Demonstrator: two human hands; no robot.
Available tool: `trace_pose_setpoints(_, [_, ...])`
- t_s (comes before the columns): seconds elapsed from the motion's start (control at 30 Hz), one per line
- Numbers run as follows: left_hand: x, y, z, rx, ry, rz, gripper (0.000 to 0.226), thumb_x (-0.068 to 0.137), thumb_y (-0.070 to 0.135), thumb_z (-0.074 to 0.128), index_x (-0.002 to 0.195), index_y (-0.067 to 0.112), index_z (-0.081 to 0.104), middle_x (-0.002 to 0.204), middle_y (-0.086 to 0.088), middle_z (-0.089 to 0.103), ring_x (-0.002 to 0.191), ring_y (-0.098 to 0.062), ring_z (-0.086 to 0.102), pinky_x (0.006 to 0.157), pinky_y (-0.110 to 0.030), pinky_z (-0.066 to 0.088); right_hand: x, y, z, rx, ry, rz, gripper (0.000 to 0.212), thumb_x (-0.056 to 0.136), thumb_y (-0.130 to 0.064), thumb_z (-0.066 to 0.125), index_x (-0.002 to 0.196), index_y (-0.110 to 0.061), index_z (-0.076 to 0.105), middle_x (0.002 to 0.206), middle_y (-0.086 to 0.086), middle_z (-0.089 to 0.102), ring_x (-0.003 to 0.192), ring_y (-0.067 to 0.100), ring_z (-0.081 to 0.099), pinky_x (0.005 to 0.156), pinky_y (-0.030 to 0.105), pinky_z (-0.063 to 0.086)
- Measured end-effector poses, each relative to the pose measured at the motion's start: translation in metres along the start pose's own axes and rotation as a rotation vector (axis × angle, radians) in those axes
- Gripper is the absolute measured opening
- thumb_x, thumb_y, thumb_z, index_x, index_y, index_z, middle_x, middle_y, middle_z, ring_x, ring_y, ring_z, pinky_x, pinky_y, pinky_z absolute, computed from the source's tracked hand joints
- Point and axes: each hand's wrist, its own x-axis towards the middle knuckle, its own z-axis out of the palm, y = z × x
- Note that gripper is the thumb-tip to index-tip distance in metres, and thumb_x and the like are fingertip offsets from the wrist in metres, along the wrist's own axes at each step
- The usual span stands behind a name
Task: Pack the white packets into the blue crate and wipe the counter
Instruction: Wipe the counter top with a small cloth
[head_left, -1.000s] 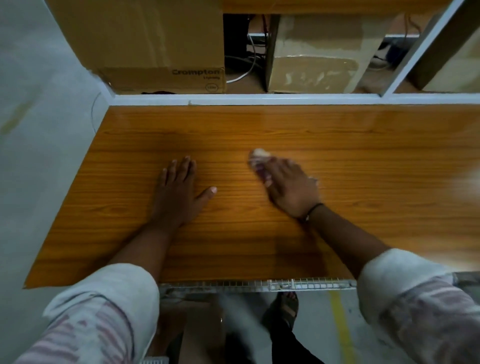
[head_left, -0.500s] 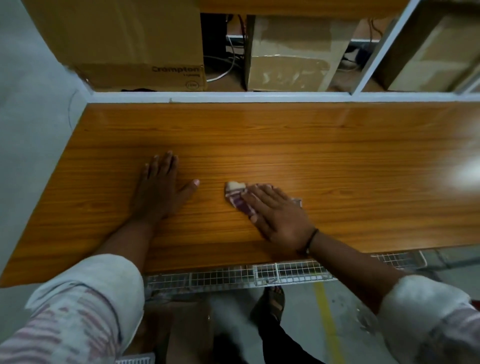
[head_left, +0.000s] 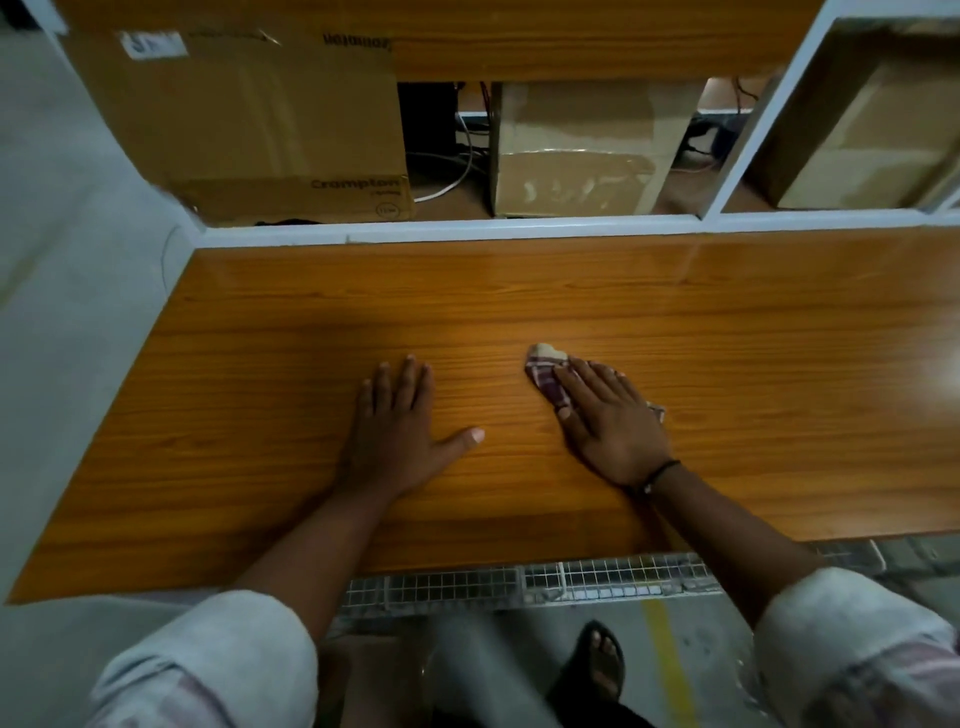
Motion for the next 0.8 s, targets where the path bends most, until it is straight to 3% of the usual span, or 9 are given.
trace_pose_setpoints(0.4, [0.042,0.030,-0.008,-0.003,0.016,-0.049,0.121,0.070,0.100,0.005,0.160,0.021,-0.009,0.167,-0.005,-0.017,0.153,-0.032,-0.016,0.123,-0.055,0.000,0.173,0.054,-0.013,0.060,0.005,0.096,0.059,0.104,-0.049,0.027,0.158,-0.026,0.024,0.166,0.004,0.020,0.152,0.028,0.016,0.124,0.046,0.009])
trace_pose_setpoints(0.53, [0.047,0.029,-0.007,0.013,-0.006,-0.069,0.119,0.071,0.101,0.008,0.159,0.024,-0.017,0.164,0.000,-0.029,0.151,-0.027,-0.027,0.124,-0.052,-0.006,0.234,0.013,-0.005,0.064,-0.020,-0.043,0.058,0.103,-0.046,0.026,0.156,-0.024,0.027,0.164,0.007,0.025,0.151,0.031,0.021,0.123,0.048,0.013])
trace_pose_setpoints(0.67, [0.049,0.026,-0.005,0.018,0.005,-0.083,0.117,0.072,0.100,0.016,0.159,0.028,-0.014,0.164,0.006,-0.028,0.152,-0.023,-0.024,0.124,-0.050,-0.003,0.282,-0.055,0.010,0.037,-0.093,-0.282,0.056,0.099,-0.045,0.035,0.151,-0.023,0.036,0.159,0.008,0.034,0.146,0.033,0.028,0.120,0.048,0.018])
trace_pose_setpoints(0.8, [0.048,0.031,-0.008,0.001,0.031,-0.113,0.114,0.073,0.100,0.019,0.158,0.033,-0.017,0.163,0.012,-0.028,0.150,-0.016,-0.028,0.126,-0.047,-0.002,0.311,-0.090,0.016,0.064,-0.121,-0.354,0.056,0.102,-0.045,0.033,0.154,-0.024,0.033,0.162,0.006,0.028,0.150,0.030,0.021,0.122,0.048,0.011])
